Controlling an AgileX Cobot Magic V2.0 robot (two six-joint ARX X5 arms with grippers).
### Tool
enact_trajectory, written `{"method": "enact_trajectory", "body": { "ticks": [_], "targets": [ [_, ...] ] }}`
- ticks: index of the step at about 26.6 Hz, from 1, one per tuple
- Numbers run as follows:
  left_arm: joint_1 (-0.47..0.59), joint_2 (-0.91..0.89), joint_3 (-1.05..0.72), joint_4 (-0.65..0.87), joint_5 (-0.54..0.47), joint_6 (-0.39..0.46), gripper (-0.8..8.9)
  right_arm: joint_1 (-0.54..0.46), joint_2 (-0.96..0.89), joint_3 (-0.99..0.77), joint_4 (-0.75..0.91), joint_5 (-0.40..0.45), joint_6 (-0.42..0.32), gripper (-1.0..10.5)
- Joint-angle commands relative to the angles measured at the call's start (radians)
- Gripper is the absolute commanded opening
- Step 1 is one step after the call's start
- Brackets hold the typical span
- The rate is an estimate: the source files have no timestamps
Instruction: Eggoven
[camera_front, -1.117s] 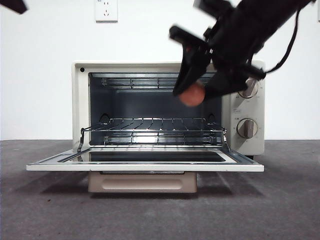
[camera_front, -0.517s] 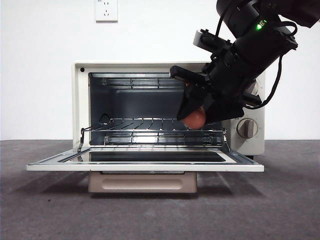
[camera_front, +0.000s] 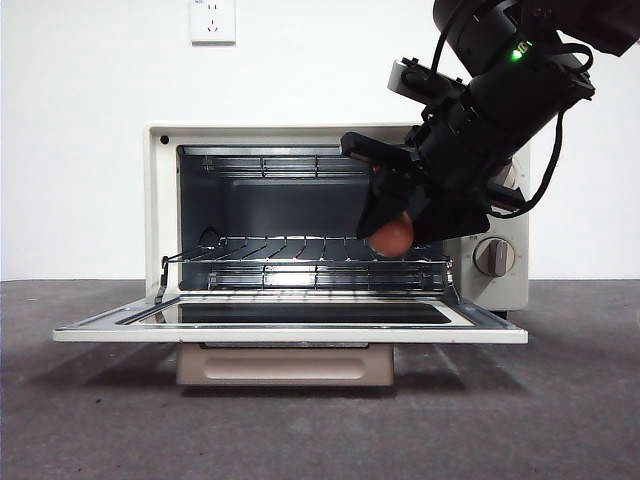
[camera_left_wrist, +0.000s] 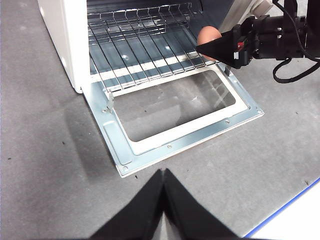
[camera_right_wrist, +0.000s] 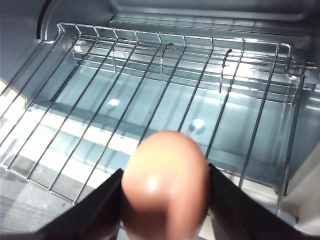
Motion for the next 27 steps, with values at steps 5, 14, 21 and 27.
{"method": "enact_trajectory", "body": {
  "ticks": [5, 14, 21, 27],
  "targets": [
    [-0.002, 0.004, 0.008, 0.006, -0.001, -0.007, 0.06, 0.006, 0.044, 0.018, 0.008, 0.004, 0.029, 0.0],
    [-0.002, 0.004, 0.008, 0.006, -0.001, -0.006, 0.06, 0.031, 0.074, 0.018, 0.007, 0.026, 0.039, 2.3],
    [-0.002, 0.004, 0.008, 0.007, -0.002, -0.006, 0.06, 0.034, 0.071, 0.030, 0.006, 0.033, 0.048, 2.9],
    [-0.002, 0.004, 0.008, 0.006, -0.002, -0.006, 0.06, 0.033, 0.065, 0.040, 0.006, 0.034, 0.048, 3.1]
  ]
}}
